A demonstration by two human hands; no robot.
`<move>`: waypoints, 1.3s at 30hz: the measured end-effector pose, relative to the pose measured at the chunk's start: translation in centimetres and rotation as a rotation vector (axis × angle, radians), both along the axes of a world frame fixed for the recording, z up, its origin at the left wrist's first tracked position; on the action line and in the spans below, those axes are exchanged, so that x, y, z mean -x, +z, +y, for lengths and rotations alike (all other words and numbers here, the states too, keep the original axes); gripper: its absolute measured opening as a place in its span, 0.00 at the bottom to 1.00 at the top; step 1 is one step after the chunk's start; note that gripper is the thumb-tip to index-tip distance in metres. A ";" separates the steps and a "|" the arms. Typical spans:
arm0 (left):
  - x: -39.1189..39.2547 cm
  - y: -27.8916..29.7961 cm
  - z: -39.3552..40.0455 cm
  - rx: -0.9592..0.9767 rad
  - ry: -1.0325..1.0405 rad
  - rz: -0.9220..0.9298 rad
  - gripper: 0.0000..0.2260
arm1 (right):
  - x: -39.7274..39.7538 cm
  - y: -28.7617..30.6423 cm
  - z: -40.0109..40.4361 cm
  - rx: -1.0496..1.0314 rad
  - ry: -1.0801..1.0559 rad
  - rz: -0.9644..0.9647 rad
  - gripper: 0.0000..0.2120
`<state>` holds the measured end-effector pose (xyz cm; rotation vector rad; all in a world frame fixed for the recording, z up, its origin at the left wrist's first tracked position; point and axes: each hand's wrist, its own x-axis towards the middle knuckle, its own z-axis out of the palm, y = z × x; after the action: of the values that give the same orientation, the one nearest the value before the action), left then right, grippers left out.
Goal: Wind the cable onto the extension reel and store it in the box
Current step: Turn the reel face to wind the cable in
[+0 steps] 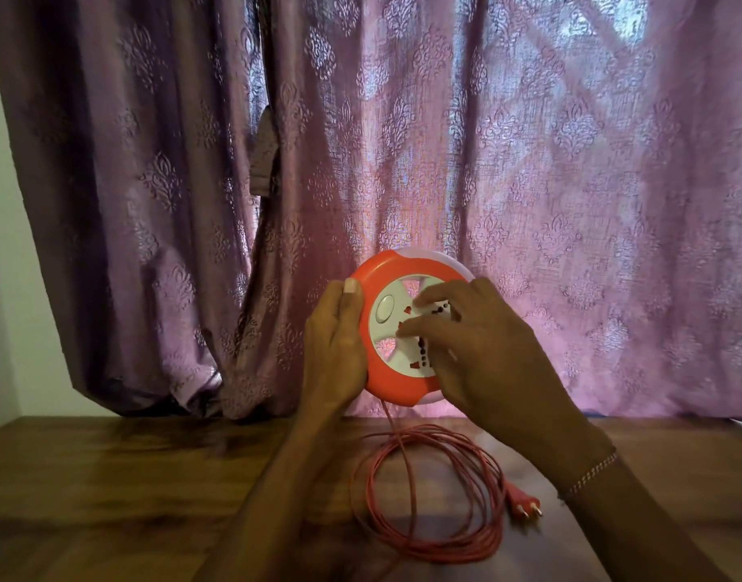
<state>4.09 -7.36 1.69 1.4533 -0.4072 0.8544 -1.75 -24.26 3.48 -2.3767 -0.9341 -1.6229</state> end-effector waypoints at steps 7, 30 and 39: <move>0.2 0.2 0.0 0.007 0.022 0.002 0.22 | -0.1 0.2 0.0 0.164 -0.083 0.087 0.29; 0.0 0.0 -0.3 -0.033 0.054 -0.075 0.25 | -0.2 -0.9 1.2 -0.243 -0.336 0.106 0.31; 0.2 0.1 -0.1 0.008 0.011 -0.036 0.27 | 0.0 0.4 -0.3 0.042 0.010 -0.055 0.10</move>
<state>3.89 -7.46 1.78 1.4353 -0.4228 0.8914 -1.77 -24.61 3.85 -2.3611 -0.9977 -1.6895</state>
